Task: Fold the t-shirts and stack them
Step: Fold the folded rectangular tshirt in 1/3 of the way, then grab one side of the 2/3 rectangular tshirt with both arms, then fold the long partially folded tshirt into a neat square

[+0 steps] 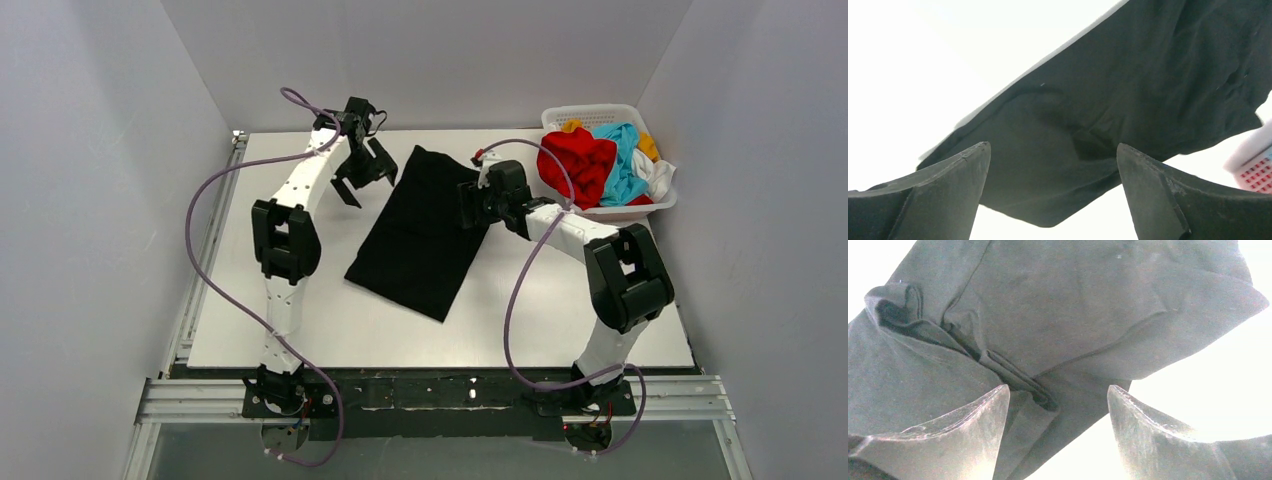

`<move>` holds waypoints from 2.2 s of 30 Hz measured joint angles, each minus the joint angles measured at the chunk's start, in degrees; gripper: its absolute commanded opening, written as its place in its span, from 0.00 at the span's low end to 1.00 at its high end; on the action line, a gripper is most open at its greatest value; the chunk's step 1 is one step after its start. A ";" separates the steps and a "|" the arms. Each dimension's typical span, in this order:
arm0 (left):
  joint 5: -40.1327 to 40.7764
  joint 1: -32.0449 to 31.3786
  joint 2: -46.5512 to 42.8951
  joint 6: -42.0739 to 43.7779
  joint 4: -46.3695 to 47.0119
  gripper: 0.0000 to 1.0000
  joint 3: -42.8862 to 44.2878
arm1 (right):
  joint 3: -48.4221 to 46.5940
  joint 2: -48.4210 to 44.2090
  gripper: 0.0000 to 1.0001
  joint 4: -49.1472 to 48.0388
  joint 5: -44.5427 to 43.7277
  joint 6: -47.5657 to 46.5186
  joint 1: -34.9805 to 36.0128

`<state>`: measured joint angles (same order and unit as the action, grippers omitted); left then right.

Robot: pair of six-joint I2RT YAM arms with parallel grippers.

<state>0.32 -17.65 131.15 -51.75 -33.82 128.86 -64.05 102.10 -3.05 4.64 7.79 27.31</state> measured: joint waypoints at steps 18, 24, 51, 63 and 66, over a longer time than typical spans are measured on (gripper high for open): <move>-6.36 4.52 -37.83 11.10 12.02 0.98 -62.27 | 7.30 -15.37 0.77 12.90 5.66 -3.93 24.81; -11.17 5.33 -36.96 8.68 18.99 0.89 -67.54 | 7.39 -10.93 0.69 17.49 2.80 -8.94 31.91; -13.49 5.90 -26.93 -0.13 28.70 0.00 -66.10 | 5.27 -3.13 0.01 19.45 -6.58 -11.26 33.51; 0.31 5.33 -60.50 -2.71 14.49 0.00 -83.87 | 3.78 -9.11 0.01 23.32 20.02 -6.19 38.88; 3.32 4.87 -72.17 -3.37 8.39 0.00 -84.30 | 3.72 -13.35 0.01 22.12 26.84 -2.93 39.15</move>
<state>3.64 -12.78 58.98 -55.11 -25.43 44.56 -60.34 88.75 19.07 31.48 4.86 66.46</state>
